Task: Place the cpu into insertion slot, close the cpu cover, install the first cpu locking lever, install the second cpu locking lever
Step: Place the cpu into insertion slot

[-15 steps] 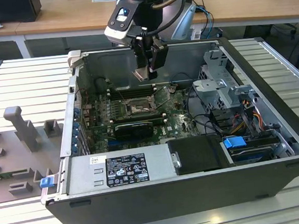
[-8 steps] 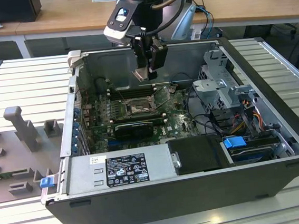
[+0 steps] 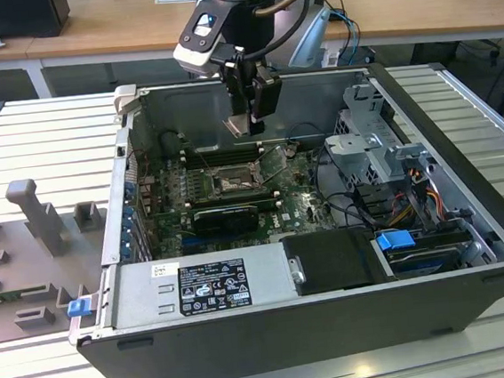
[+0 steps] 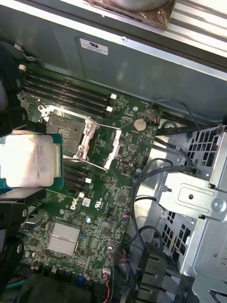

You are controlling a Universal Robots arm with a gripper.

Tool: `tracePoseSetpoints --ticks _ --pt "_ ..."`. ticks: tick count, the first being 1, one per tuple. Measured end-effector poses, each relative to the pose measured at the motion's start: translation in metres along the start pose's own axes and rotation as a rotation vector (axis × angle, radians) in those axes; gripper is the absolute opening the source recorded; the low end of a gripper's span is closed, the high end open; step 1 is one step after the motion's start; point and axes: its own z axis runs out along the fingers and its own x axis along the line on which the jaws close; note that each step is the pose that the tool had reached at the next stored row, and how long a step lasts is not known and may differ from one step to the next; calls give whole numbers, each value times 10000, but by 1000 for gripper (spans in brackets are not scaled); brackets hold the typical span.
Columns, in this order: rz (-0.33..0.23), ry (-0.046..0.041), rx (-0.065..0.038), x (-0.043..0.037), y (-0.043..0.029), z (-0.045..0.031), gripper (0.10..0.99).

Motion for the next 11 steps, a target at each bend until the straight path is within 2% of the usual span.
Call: tracePoseSetpoints --ticks 11 --pt "372 -19 -1 0 0 5 533"
